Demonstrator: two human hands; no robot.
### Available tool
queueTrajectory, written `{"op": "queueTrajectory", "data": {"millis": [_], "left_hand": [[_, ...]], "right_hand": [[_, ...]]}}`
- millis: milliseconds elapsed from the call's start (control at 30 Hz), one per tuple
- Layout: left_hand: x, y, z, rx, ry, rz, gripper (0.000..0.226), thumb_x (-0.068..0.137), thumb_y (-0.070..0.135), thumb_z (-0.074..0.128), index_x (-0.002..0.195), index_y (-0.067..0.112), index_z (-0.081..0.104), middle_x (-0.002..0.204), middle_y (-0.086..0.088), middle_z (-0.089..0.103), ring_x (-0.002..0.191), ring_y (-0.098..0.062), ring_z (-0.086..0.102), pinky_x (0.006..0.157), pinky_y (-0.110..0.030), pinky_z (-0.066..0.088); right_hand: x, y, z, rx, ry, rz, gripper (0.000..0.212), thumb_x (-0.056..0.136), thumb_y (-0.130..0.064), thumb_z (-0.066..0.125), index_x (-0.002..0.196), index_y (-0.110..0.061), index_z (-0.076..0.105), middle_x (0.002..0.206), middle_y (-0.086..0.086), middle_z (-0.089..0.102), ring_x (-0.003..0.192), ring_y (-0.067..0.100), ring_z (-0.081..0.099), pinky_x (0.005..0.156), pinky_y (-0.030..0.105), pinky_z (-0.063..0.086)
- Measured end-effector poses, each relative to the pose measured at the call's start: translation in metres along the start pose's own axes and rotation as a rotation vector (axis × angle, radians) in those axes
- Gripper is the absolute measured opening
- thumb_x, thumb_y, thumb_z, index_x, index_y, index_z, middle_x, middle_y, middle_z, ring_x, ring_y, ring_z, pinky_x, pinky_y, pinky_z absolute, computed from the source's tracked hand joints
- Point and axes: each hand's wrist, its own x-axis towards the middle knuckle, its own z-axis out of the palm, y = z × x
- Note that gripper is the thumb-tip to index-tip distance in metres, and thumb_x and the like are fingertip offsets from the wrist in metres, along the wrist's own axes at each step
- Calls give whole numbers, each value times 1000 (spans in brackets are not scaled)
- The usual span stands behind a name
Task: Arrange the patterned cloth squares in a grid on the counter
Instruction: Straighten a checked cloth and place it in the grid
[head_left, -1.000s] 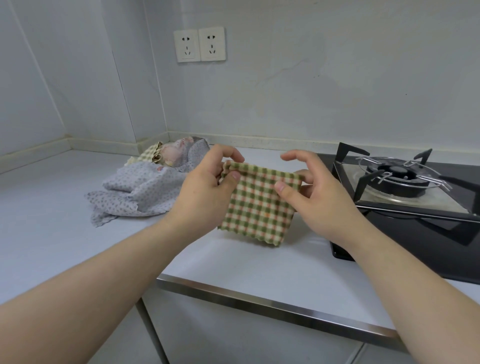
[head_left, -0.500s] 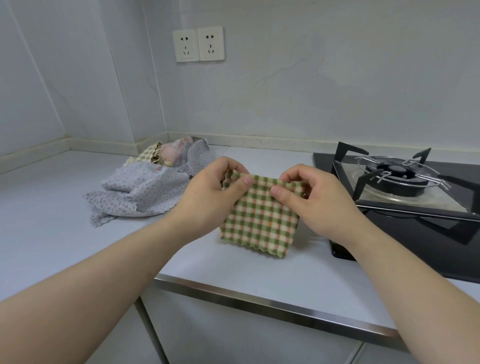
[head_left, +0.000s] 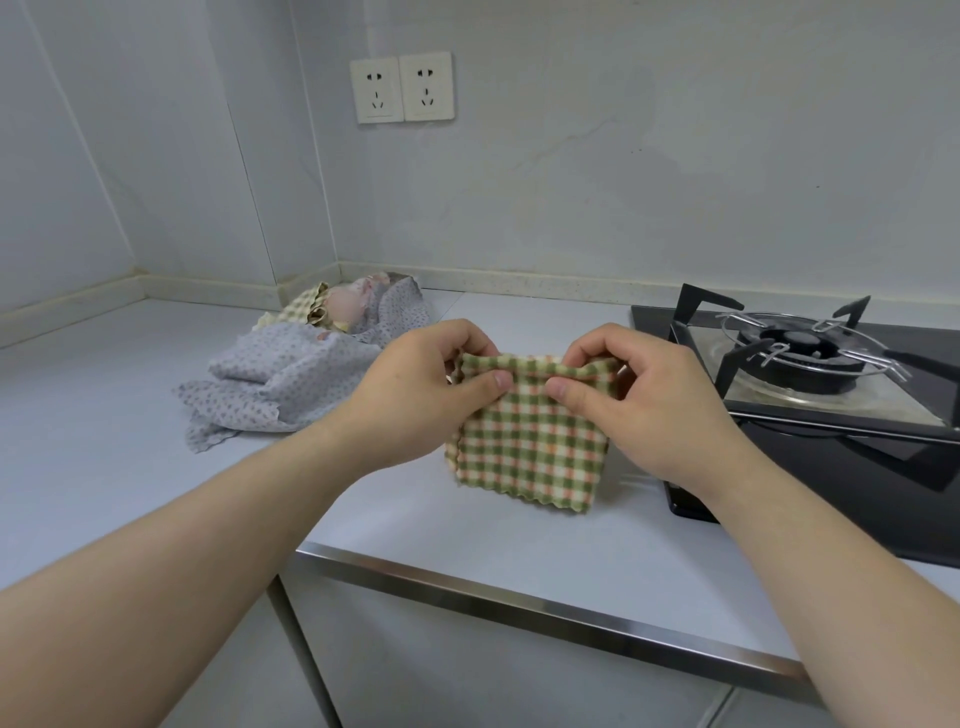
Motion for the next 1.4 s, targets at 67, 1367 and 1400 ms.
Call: {"op": "queueTrajectory", "data": {"millis": [67, 1367, 1400], "left_hand": [[0, 3, -3, -52, -16, 2, 10, 89, 27, 76, 84, 26, 67, 81, -3, 71, 79, -27, 66, 82, -54, 55], [5, 41, 40, -194, 379, -309, 7, 103, 30, 53, 98, 28, 57, 87, 10, 66, 74, 0, 61, 66, -29, 51], [9, 48, 42, -162, 372, -298, 7, 104, 30, 52, 101, 26, 57, 91, 9, 66, 77, -2, 61, 67, -26, 49]], "right_hand": [[0, -1, -1, 1, 3, 10, 18, 79, -32, 85, 84, -27, 69, 76, -18, 64, 60, 1, 51, 57, 11, 38], [11, 5, 12, 733, -25, 827, 42, 101, -49, 54, 98, -13, 75, 96, 0, 78, 92, 13, 72, 84, 31, 54], [15, 1, 8, 678, -10, 869, 50, 102, -53, 49, 100, -10, 74, 99, 2, 77, 95, 16, 72, 88, 34, 55]]}}
